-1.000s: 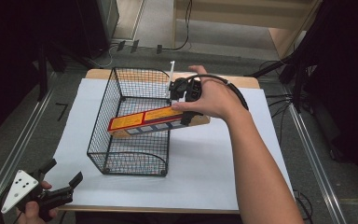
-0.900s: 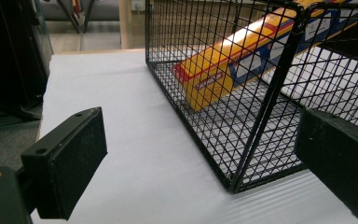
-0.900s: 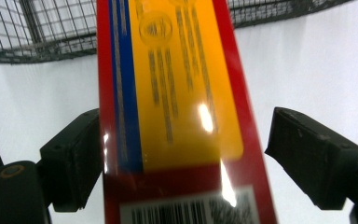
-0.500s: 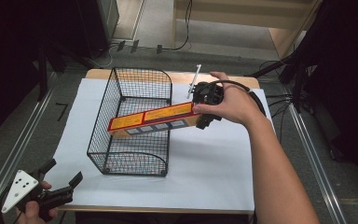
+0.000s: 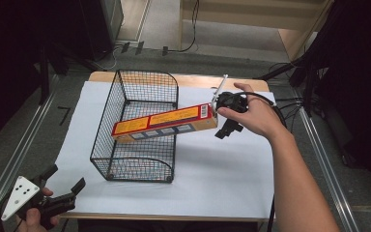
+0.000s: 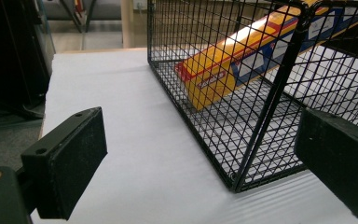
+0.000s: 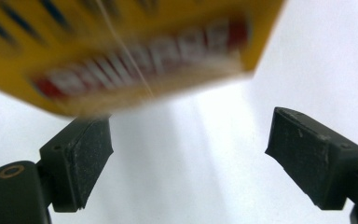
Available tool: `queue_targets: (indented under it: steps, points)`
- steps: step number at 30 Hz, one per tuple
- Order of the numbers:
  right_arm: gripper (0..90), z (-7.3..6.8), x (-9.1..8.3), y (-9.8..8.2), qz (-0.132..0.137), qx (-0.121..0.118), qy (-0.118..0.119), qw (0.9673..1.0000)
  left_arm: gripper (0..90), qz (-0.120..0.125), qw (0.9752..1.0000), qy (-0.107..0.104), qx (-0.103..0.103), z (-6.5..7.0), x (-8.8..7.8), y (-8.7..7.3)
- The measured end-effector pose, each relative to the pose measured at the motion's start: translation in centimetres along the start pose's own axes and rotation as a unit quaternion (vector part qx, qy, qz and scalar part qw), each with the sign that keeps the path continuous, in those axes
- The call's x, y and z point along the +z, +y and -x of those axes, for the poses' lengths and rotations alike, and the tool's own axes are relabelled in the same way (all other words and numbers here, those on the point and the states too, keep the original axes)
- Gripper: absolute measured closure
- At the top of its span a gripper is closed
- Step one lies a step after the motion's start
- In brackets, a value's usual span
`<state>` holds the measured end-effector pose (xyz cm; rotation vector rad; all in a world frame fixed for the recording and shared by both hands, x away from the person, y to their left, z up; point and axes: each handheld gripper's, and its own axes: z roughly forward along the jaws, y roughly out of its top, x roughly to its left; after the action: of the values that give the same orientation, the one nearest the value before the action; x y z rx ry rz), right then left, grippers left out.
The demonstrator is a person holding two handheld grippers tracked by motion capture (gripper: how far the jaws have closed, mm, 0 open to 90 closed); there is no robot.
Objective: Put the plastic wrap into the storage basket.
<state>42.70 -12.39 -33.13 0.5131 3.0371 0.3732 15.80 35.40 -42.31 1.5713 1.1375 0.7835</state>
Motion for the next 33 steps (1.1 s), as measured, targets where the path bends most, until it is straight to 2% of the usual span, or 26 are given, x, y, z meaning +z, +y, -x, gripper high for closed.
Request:
queue_targets:
  steps: [7, 8, 9, 12, 13, 17, 18, 19, 20, 21, 22, 24, 25, 26, 27, 28, 29, 30, 31, 32, 33]
  points:
    - [14.1, 0.2, 2.3, -3.4, 0.02, 0.041, -0.009, 0.9989, 2.9, 0.0, 1.0, 0.0, 0.0, 0.0, 0.1, 0.0]
    - [14.1, 0.2, 2.3, -3.4, 0.02, 0.041, -0.009, 0.9989, 2.9, 0.0, 1.0, 0.0, 0.0, 0.0, 0.1, 0.0]
    - [14.1, 0.1, 3.0, -4.4, 0.025, 0.054, -0.005, 0.9982, 2.9, 0.0, 1.0, 0.0, 0.0, 0.0, 0.1, 0.0]
    - [14.1, 0.1, 3.5, -5.2, 0.029, 0.063, -0.004, 0.9976, 2.9, 0.0, 1.0, 0.0, -0.001, 0.0, 0.1, 0.0]
    - [14.1, -0.1, 4.4, -6.3, 0.035, 0.078, -0.004, 0.9964, 2.9, 0.0, 1.0, 0.001, 0.0, 0.0, 0.0, 0.0]
    - [14.1, -0.5, 5.4, -7.7, 0.051, 0.097, -0.008, 0.994, 2.9, 0.0, 1.0, 0.0, -0.001, 0.0, 0.1, 0.0]
    - [14.1, -0.8, 6.0, -9.0, 0.079, 0.111, -0.017, 0.9906, 2.9, -0.001, 1.0, 0.001, -0.001, 0.0, 0.1, 0.0]
    - [14.1, -0.8, 6.0, -9.0, 0.079, 0.111, -0.017, 0.9906, 2.9, -0.002, 1.0, 0.0, 0.001, 0.0, 0.1, 0.0]
    - [14.1, -1.2, 6.5, -10.2, 0.101, 0.128, -0.025, 0.9863, 2.9, -0.002, 1.0, 0.0, 0.001, 0.1, 0.1, -0.1]
    - [14.1, -1.2, 6.5, -10.2, 0.101, 0.128, -0.025, 0.9863, 2.9, -0.002, 1.0, 0.0, 0.001, 0.1, 0.1, -0.1]
    - [14.1, -1.8, 6.9, -11.3, 0.116, 0.14, -0.032, 0.9828, 2.9, -0.003, 1.0, 0.002, 0.001, 0.2, 0.1, 0.0]
    - [14.0, -2.4, 7.3, -12.4, 0.127, 0.15, -0.049, 0.9792, 2.9, -0.003, 1.0, 0.003, 0.002, 0.2, 0.1, 0.0]
    - [14.0, -2.4, 7.3, -12.4, 0.127, 0.15, -0.049, 0.9792, 2.9, -0.003, 1.0, 0.003, 0.002, 0.2, 0.1, 0.0]
    - [13.9, -2.6, 7.5, -13.0, 0.138, 0.154, -0.052, 0.9771, 2.9, -0.003, 1.0, 0.003, 0.001, 0.2, 0.1, -0.1]
    - [13.9, -3.3, 7.7, -14.2, 0.159, 0.167, -0.053, 0.9716, 2.9, -0.004, 1.0, 0.003, 0.002, 0.2, 0.1, -0.1]
    - [13.9, -3.3, 7.7, -14.2, 0.159, 0.167, -0.053, 0.9716, 2.9, -0.004, 1.0, 0.003, 0.002, 0.2, 0.1, -0.1]
    - [13.9, -3.5, 7.9, -14.9, 0.177, 0.168, -0.053, 0.9684, 2.9, -0.004, 1.0, 0.003, 0.002, 0.2, 0.1, -0.1]
    - [13.9, -4.1, 8.1, -16.3, 0.206, 0.187, -0.052, 0.959, 2.9, -0.004, 1.0, 0.004, 0.002, 0.2, 0.1, -0.1]
    - [13.9, -4.1, 8.1, -16.3, 0.206, 0.187, -0.052, 0.959, 2.9, -0.005, 1.0, 0.003, 0.003, 0.2, 0.1, -0.1]
    - [13.9, -4.8, 8.4, -17.6, 0.225, 0.197, -0.066, 0.9518, 2.9, -0.007, 1.0, 0.003, 0.003, 0.2, 0.2, -0.1]
    - [13.9, -4.8, 8.4, -17.6, 0.225, 0.197, -0.066, 0.9518, 2.9, -0.007, 1.0, 0.003, 0.003, 0.2, 0.2, -0.1]
